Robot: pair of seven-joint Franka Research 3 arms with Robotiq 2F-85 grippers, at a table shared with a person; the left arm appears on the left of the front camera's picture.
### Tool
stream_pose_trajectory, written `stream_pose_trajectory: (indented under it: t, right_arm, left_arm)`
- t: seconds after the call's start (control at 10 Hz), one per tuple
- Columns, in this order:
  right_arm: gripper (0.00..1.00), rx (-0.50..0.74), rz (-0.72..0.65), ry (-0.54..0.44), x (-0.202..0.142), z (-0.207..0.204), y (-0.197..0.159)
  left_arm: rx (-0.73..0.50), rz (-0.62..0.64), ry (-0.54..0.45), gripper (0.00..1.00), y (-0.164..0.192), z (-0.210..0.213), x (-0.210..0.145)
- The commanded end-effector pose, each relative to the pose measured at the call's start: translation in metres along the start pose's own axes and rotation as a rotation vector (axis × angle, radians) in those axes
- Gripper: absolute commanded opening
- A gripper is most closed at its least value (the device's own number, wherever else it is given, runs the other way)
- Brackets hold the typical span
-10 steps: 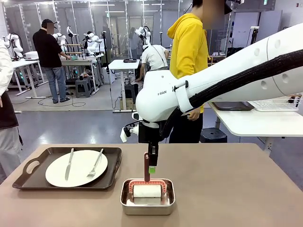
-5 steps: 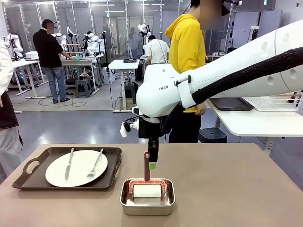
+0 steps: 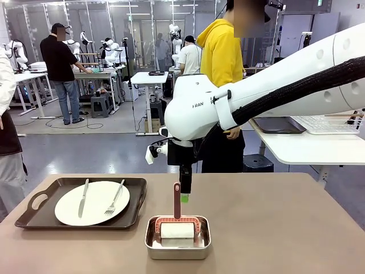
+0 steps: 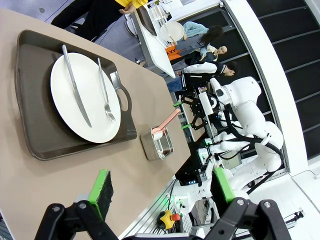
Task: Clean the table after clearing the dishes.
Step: Place the Lint Roller back on top of the Airtight Container.
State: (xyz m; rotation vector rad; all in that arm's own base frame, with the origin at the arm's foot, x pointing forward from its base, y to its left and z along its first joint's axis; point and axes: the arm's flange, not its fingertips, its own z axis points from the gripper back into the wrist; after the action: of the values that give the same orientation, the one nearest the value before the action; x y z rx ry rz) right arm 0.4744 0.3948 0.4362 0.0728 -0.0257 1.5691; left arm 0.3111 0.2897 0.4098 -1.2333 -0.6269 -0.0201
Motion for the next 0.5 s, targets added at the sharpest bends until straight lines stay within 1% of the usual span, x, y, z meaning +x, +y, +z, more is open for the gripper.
stream_pose_trajectory:
  t: [0.0, 0.4]
  right_arm:
    - [1.0, 0.004, 0.001, -0.001, 0.0009, -0.0014, 0.0015]
    - [1.0, 0.004, 0.001, -0.001, 0.0009, -0.0014, 0.0015]
  left_arm:
    - [0.002, -0.006, -0.004, 1.0, -0.0012, 0.0017, -0.0009]
    - [0.002, -0.006, -0.004, 1.0, -0.0012, 0.0017, -0.0009]
